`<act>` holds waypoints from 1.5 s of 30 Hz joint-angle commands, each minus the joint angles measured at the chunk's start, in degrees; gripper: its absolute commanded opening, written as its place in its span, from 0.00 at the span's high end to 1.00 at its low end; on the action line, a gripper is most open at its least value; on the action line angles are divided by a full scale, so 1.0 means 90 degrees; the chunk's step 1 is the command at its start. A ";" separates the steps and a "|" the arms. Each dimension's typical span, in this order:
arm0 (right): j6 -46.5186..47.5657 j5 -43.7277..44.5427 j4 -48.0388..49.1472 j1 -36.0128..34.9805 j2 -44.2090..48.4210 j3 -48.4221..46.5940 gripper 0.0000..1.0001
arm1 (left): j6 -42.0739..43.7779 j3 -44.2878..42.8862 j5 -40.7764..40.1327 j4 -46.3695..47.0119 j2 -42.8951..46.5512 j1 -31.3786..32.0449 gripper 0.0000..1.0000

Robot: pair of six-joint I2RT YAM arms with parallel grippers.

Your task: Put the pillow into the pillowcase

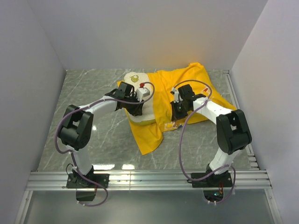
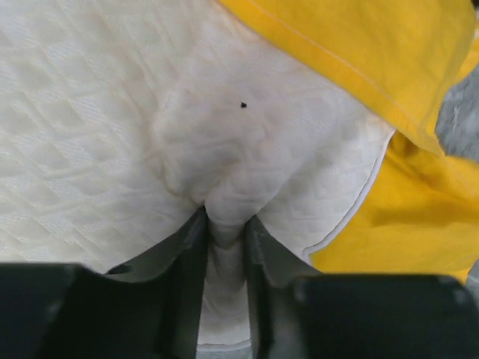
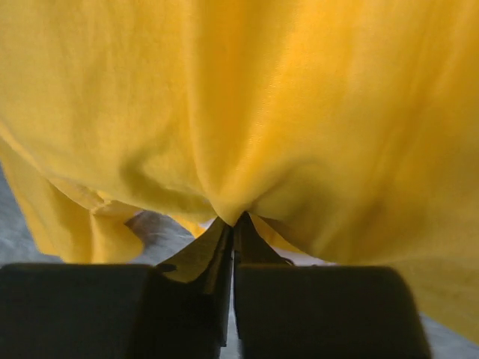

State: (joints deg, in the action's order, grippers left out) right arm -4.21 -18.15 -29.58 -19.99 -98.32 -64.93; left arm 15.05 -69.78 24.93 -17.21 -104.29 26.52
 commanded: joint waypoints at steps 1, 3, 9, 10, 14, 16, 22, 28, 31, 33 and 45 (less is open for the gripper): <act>-0.0119 -0.0393 0.0299 -0.0191 0.0046 0.0046 1.00 | -0.0587 -0.0313 0.0188 -0.0090 -0.0453 0.0002 0.73; -0.0148 -0.0725 0.0231 -0.0308 0.0172 -0.0071 1.00 | -0.1084 -0.0343 0.0296 -0.0002 -0.0531 0.0002 0.89; -0.0167 -0.2717 -0.0286 -0.1313 0.0466 -0.0832 1.00 | -0.3115 -0.0070 0.0619 0.0827 -0.0268 0.0002 1.00; -0.0167 -0.2971 -0.0345 -0.1556 0.0379 -0.1055 1.00 | -0.3436 0.0066 0.0629 0.1157 -0.0200 0.0002 1.00; -0.0577 -0.2867 0.0082 -0.1179 0.0096 -0.1155 1.00 | -0.5085 0.0448 0.0619 0.1900 0.0248 0.0012 1.00; -0.0781 -0.3002 0.0162 -0.0750 -0.0168 -0.1320 1.00 | -0.5411 0.0643 0.0609 0.2195 0.0376 0.0022 1.00; 0.0045 -0.2993 -0.0637 -0.0660 -0.1056 -0.2082 1.00 | -0.5930 0.1054 0.0814 0.2606 0.0621 0.0129 1.00; 0.1667 -0.3617 -0.2716 -0.0505 -0.0814 -0.2530 0.52 | -0.4459 0.0714 0.2140 0.1125 0.0767 0.0061 0.79; 0.1738 -0.3755 -0.3187 0.0118 -0.0424 -0.3173 0.24 | -0.2955 0.0595 0.2951 -0.0201 0.1186 -0.0270 0.44; 0.1417 -0.3386 -0.2964 0.0403 -0.0413 -0.3565 0.23 | -0.2085 0.0478 0.3089 -0.0644 0.1509 -0.0728 0.29; 0.0226 -0.0328 -0.1440 0.0746 -0.2296 -0.5958 0.29 | -0.2150 -0.3192 0.1489 -0.0862 -0.1379 -0.1599 0.15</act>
State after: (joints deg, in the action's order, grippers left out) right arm 1.30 -28.82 -46.46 -13.06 -114.17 -114.52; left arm -5.37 -93.41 42.02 -23.14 -108.75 11.51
